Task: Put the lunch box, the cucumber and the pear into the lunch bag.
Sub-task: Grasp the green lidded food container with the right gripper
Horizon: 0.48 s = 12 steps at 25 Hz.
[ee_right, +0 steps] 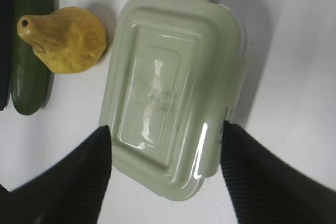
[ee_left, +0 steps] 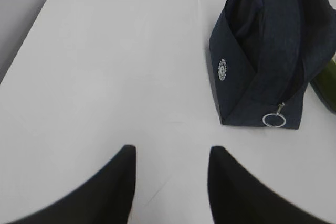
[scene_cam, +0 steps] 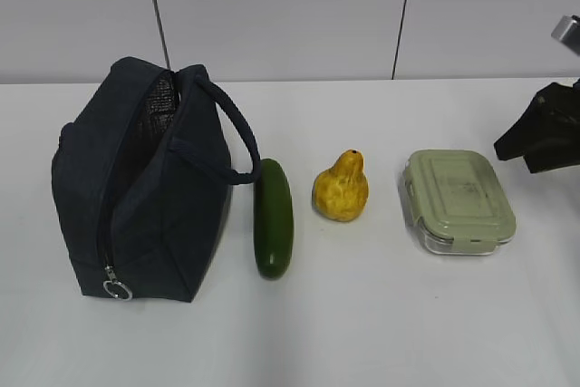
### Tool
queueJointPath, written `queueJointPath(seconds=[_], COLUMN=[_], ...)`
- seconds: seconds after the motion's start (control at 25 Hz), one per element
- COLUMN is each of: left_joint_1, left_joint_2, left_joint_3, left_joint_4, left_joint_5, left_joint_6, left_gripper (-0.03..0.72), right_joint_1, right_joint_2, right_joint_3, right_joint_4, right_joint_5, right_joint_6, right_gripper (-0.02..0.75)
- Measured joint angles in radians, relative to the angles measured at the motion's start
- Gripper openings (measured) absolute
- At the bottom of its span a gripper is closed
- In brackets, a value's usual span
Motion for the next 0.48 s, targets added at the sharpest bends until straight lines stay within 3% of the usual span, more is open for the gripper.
queueJointPath(seconds=[0.16, 0.48], left_joint_1=[0.0, 0.0], left_joint_2=[0.0, 0.0], left_joint_3=[0.0, 0.0], left_joint_4=[0.0, 0.0], left_joint_5=[0.0, 0.0], left_joint_6=[0.0, 0.0], left_gripper=[0.276, 0.276], right_joint_1=[-0.006, -0.038], right_joint_2=[0.043, 0.126], right_joint_3=[-0.005, -0.046], right_joint_4=[-0.002, -0.006], right_joint_5=[0.002, -0.005], right_joint_6=[-0.004, -0.008], right_gripper=[0.579, 0.583])
